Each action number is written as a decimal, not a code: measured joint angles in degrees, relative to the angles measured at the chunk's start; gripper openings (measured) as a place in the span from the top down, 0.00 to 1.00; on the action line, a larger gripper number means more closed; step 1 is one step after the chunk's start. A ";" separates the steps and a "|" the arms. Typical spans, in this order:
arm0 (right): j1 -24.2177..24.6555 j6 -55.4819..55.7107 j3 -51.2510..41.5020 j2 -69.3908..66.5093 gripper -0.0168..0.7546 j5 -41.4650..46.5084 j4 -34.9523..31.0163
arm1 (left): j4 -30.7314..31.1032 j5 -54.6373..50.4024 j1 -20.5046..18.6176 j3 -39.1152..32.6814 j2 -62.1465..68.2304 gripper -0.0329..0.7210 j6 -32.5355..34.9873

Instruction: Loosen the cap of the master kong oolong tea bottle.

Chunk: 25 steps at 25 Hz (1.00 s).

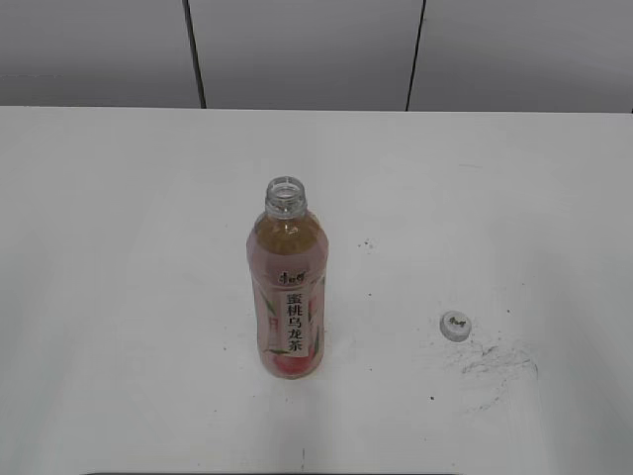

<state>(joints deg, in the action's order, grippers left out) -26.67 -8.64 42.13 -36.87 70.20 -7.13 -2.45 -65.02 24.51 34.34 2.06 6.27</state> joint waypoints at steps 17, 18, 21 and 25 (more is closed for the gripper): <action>0.00 0.23 -12.29 21.18 0.35 -6.78 4.47 | -0.13 5.96 0.00 -2.10 -0.13 0.22 0.15; 0.00 0.23 -12.29 21.18 0.35 -6.92 4.47 | -0.13 5.96 0.00 -2.10 -0.13 0.22 0.15; 0.00 0.24 -12.29 21.18 0.35 -7.10 4.47 | -0.13 5.96 0.00 -2.10 -0.13 0.22 0.15; 0.00 0.24 -12.29 21.18 0.35 -7.33 4.48 | -0.13 5.96 0.00 -2.10 -0.13 0.23 0.15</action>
<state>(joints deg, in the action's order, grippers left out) -26.67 -8.40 29.83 -15.69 62.87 -2.65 -2.58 -59.07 24.51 32.24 1.93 6.41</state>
